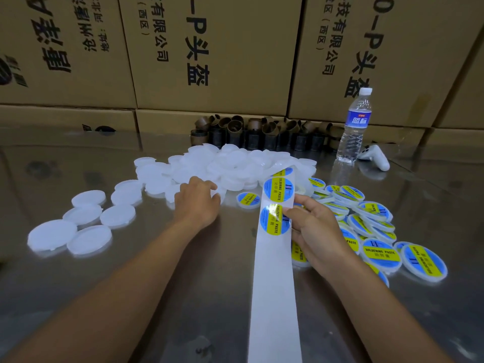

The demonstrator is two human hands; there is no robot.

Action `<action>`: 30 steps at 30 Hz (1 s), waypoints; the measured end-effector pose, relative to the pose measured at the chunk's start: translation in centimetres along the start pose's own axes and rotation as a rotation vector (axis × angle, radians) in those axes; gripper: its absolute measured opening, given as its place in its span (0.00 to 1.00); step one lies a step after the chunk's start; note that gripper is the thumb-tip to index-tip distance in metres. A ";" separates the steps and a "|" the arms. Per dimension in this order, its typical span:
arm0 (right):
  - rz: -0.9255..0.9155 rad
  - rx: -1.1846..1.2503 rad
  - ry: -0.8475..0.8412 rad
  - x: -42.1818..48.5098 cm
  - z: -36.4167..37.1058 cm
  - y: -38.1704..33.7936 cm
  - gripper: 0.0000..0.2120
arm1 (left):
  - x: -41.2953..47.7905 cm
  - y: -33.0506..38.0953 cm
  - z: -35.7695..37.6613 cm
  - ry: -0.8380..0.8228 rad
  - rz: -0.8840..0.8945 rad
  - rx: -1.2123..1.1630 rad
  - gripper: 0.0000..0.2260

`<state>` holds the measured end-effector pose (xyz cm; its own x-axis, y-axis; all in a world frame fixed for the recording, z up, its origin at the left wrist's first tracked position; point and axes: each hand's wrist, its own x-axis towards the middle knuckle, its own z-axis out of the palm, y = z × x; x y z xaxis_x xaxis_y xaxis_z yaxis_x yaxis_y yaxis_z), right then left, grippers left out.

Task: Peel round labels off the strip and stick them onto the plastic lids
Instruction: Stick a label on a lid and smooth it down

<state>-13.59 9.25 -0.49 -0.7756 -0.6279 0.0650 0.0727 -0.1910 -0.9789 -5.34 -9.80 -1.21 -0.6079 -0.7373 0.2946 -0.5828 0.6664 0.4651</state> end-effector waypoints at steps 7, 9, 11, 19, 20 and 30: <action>0.004 0.003 -0.023 -0.1 0.1 -0.1 0.10 | 0.0 0.3 0.6 0.078 0.072 0.171 0.10; -0.001 0.001 -0.030 -0.2 0.1 -0.1 0.10 | 0.1 0.2 0.7 0.075 0.055 0.181 0.10; -0.002 0.009 -0.033 -0.2 0.2 -0.2 0.10 | 0.1 0.2 0.6 0.055 0.034 0.141 0.09; -0.018 0.005 0.026 0.0 0.0 -0.1 0.11 | -1.8 1.8 -3.0 -0.222 -0.091 -1.131 0.13; -0.025 0.006 0.038 0.0 0.0 -0.1 0.12 | -2.3 2.1 -3.5 -0.313 -0.127 -1.319 0.13; -0.182 -0.185 -0.013 -0.8 0.0 -0.3 0.21 | -5.9 3.5 -3.8 -0.601 -0.227 -1.754 0.14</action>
<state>-12.96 9.84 -0.26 -0.7574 -0.6055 0.2444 -0.1839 -0.1614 -0.9696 -1.73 -3.50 1.85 -0.9203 -0.3911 -0.0033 0.2411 -0.5738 0.7827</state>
